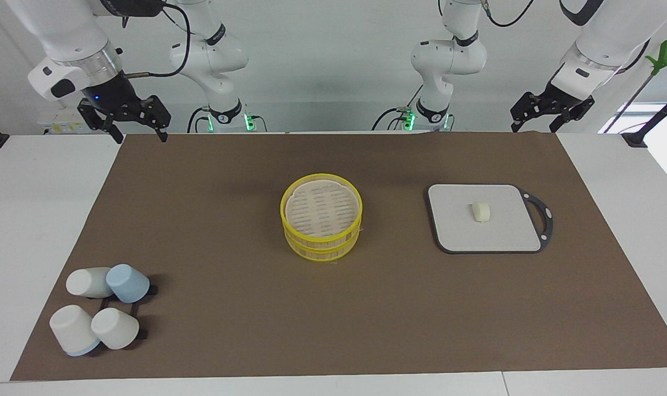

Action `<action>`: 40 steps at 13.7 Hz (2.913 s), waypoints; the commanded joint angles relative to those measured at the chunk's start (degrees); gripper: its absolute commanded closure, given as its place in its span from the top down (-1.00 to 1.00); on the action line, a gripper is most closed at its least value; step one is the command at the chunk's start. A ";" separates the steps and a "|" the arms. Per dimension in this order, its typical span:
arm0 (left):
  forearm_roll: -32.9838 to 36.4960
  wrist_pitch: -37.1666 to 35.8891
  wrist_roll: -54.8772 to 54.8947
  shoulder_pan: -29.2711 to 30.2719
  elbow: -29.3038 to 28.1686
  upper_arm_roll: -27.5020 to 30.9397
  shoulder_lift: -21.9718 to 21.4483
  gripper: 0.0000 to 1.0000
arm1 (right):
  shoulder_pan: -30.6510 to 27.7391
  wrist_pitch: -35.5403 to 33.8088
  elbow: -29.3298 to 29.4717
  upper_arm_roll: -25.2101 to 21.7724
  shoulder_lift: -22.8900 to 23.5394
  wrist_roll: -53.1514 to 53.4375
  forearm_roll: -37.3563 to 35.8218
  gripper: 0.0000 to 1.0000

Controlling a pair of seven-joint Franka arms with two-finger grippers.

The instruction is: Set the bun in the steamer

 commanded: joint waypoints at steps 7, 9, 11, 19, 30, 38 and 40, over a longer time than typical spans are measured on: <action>0.04 -0.50 -0.67 -0.68 -1.15 -0.12 -1.25 1.00 | -0.90 -0.79 -0.41 0.46 -0.90 0.23 0.86 1.00; 0.04 1.77 -0.49 -0.59 -4.29 -0.12 -2.73 1.00 | 0.24 -2.03 -0.50 0.46 -1.43 -0.64 0.78 1.00; 0.13 9.66 -0.31 -0.33 -13.49 -0.12 -6.67 1.00 | 4.00 2.34 -3.30 0.46 -2.21 -0.92 0.95 1.00; 0.13 34.56 2.94 0.46 -35.33 0.06 -6.62 1.00 | 26.93 25.63 -1.41 0.46 12.94 31.49 1.74 1.00; 0.13 51.96 4.87 -0.41 -39.38 -0.03 4.72 1.00 | 38.74 29.43 6.71 0.38 31.27 44.18 -3.71 1.00; 0.13 58.30 6.54 -0.24 -40.70 -0.21 7.80 0.96 | 40.41 31.02 3.28 0.46 29.95 43.82 -2.48 0.28; 0.04 59.00 6.63 -0.33 -40.88 -0.21 8.33 0.92 | 40.32 31.02 3.28 0.64 29.95 43.83 -2.48 -0.21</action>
